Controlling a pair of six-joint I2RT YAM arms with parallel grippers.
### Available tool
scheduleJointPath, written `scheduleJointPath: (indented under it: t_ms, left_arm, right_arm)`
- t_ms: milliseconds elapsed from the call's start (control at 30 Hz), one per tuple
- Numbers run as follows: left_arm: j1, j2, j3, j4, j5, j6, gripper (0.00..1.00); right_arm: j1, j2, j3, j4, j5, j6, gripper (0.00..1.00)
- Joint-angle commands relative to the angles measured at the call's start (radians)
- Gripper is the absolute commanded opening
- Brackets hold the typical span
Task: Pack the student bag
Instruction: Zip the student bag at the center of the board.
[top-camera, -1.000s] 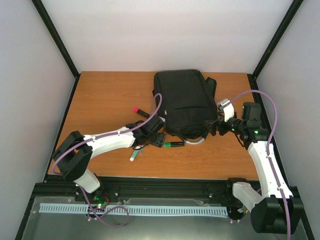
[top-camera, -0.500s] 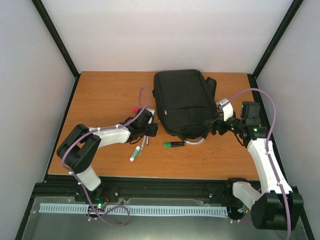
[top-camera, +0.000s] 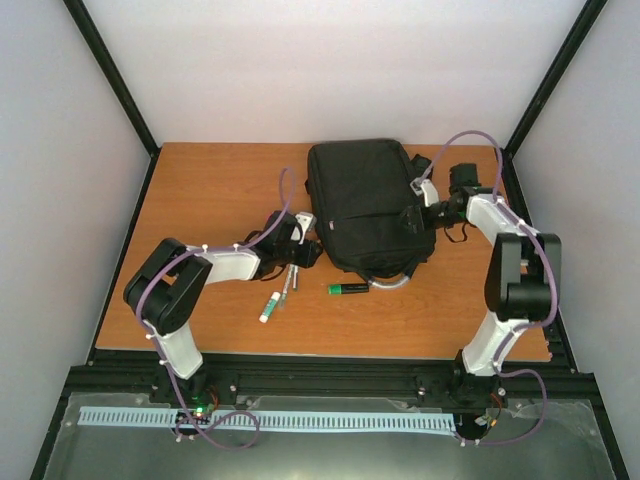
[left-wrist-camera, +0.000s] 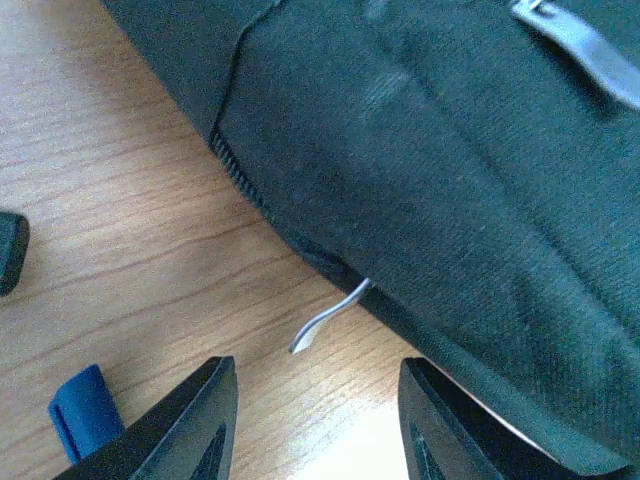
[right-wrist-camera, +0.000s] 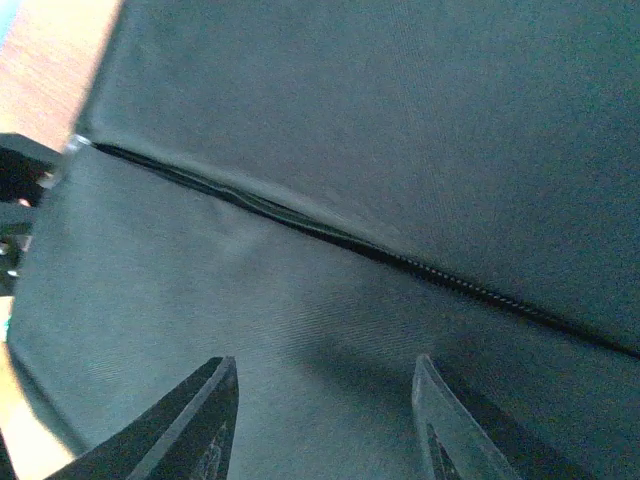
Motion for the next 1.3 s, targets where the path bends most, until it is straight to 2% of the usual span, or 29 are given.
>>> scheduleJointPath:
  t_ms: [0, 67, 367, 567, 800, 1267]
  left_arm:
    - [0.005, 0.015, 0.05, 0.064, 0.052, 0.073, 0.45]
    - [0.005, 0.014, 0.047, 0.076, 0.068, 0.087, 0.43]
    - [0.0, 0.001, 0.03, 0.054, 0.098, 0.078, 0.13]
    - [-0.05, -0.045, 0.009, -0.025, 0.085, 0.079, 0.03]
    - [-0.129, -0.093, -0.013, -0.118, 0.075, 0.087, 0.01]
    - [-0.221, -0.077, 0.029, -0.152, 0.117, 0.076, 0.01]
  right_arm:
    - [0.042, 0.109, 0.043, -0.032, -0.004, 0.033, 0.48]
    - [0.053, 0.144, 0.049, -0.023, 0.025, 0.04, 0.48]
    - [0.062, 0.224, 0.044, -0.021, 0.082, 0.042, 0.46]
    - [0.061, 0.232, 0.042, -0.022, 0.083, 0.042, 0.46]
    - [0.061, 0.236, 0.033, -0.022, 0.073, 0.043, 0.45]
    - [0.061, 0.234, 0.026, -0.021, 0.074, 0.042, 0.45]
